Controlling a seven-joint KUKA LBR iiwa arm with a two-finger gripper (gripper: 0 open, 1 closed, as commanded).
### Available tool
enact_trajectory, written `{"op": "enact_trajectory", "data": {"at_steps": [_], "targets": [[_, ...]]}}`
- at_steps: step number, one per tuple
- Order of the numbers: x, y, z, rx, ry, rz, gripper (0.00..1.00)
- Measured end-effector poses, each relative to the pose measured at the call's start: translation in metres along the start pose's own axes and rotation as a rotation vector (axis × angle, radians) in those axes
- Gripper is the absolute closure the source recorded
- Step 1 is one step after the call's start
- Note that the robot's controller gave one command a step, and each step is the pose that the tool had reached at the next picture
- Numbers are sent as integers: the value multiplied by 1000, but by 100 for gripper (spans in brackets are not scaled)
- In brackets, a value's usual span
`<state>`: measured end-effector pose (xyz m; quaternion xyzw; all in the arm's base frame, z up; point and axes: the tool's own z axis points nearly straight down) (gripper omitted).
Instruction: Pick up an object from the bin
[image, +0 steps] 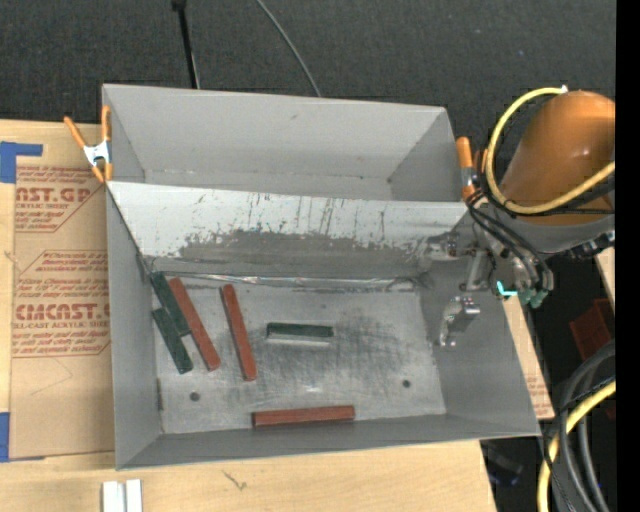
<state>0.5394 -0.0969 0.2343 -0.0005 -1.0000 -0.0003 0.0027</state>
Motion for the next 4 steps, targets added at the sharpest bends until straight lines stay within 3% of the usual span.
{"op": "enact_trajectory", "data": {"at_steps": [1,2,3,4], "targets": [[-2,0,-4,1,-8,-1,0],[-34,62,43,1,-12,26,0],[-11,53,124,0,-10,2,0],[-44,99,160,1,-4,-104,100]]}}
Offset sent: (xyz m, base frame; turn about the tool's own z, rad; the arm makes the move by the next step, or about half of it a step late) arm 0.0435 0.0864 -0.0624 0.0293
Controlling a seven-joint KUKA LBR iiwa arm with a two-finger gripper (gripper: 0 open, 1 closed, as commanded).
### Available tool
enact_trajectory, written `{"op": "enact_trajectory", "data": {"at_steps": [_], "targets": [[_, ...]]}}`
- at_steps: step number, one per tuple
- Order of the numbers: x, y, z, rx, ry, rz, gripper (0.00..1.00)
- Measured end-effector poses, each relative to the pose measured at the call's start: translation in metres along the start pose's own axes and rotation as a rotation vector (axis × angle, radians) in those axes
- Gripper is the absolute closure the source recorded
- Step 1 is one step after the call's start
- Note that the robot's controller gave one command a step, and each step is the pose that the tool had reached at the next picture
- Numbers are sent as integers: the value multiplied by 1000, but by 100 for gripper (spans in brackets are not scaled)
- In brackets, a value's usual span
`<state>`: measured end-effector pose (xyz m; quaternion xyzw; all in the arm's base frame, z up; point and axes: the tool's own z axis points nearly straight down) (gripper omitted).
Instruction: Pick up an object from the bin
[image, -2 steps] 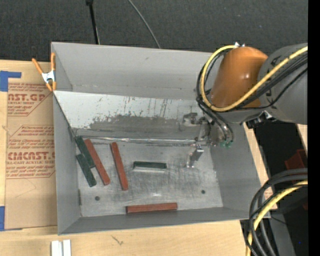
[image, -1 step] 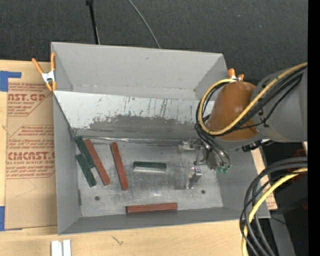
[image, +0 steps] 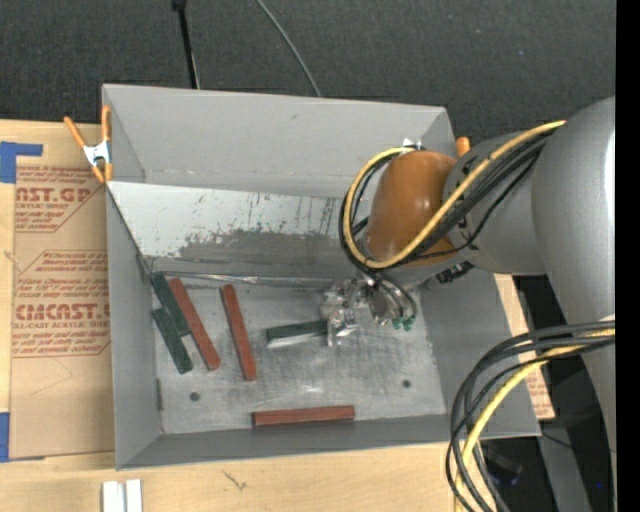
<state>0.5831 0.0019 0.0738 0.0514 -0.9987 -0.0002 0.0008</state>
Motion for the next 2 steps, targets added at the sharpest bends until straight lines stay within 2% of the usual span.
{"op": "enact_trajectory", "data": {"at_steps": [1,2], "targets": [[0,0,0,0,0,0,100],[28,9,-219,1,-7,-53,100]]}}
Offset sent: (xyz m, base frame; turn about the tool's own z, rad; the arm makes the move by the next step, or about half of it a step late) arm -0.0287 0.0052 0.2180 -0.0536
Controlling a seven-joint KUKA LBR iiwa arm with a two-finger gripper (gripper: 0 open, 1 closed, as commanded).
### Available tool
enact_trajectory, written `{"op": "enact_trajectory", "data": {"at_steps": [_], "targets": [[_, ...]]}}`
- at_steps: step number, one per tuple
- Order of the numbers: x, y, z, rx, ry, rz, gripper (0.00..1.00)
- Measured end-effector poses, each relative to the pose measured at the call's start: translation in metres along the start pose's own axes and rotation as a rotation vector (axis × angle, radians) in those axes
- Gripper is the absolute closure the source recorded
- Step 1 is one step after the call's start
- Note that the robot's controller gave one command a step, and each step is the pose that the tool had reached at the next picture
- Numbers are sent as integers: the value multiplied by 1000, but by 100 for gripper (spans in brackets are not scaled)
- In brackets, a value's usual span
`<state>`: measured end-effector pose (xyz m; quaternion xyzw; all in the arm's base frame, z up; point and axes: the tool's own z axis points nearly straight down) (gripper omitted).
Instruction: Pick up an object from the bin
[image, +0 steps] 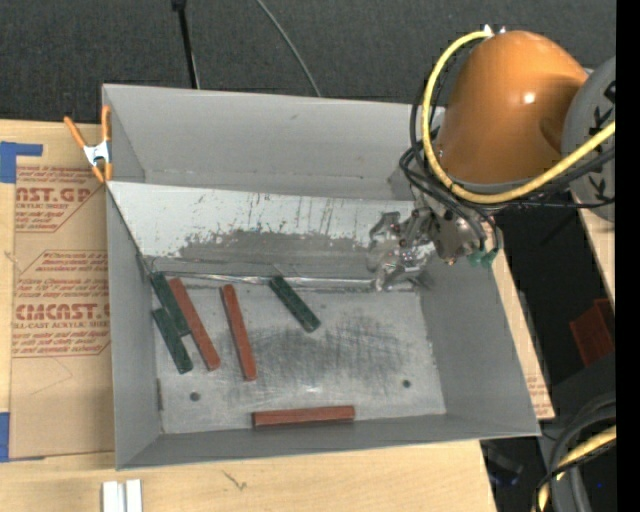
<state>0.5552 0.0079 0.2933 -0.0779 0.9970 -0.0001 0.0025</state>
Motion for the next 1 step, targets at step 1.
{"op": "enact_trajectory", "data": {"at_steps": [1], "targets": [[0,0,1,0,1,0,100]]}}
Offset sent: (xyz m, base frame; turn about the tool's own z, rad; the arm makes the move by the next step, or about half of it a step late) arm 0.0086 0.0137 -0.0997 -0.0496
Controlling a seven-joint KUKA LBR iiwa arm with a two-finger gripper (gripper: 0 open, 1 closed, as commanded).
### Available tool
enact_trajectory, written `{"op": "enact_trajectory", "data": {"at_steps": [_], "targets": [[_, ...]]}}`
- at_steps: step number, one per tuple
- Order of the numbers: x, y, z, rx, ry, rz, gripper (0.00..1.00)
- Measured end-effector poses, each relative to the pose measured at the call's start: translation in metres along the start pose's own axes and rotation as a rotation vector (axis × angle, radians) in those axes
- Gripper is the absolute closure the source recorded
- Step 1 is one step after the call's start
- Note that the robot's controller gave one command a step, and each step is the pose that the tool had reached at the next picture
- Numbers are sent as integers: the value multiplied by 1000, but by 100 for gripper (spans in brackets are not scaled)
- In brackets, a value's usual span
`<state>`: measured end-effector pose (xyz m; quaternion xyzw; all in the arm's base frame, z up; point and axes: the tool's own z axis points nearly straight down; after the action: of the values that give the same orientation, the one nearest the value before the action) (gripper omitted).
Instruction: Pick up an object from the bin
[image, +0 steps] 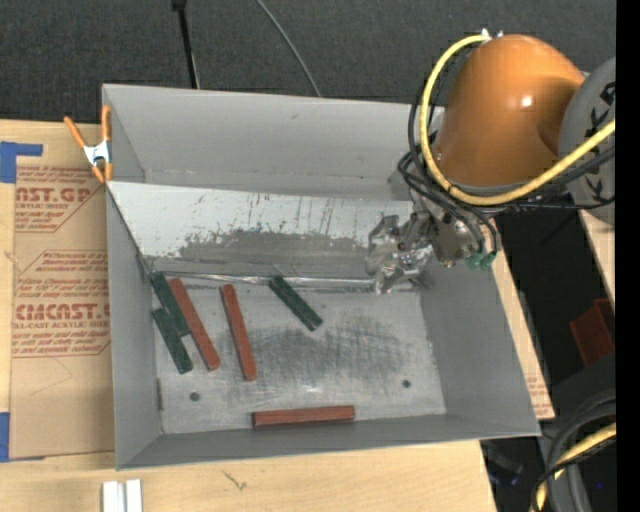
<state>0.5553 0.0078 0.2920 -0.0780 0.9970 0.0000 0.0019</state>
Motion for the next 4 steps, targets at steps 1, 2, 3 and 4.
{"op": "enact_trajectory", "data": {"at_steps": [1,2,3,4], "targets": [[-10,13,100,-1,5,-49,0],[-11,13,99,0,2,-49,0],[-15,15,110,1,-9,-46,0],[-4,15,150,-2,8,-129,0]]}}
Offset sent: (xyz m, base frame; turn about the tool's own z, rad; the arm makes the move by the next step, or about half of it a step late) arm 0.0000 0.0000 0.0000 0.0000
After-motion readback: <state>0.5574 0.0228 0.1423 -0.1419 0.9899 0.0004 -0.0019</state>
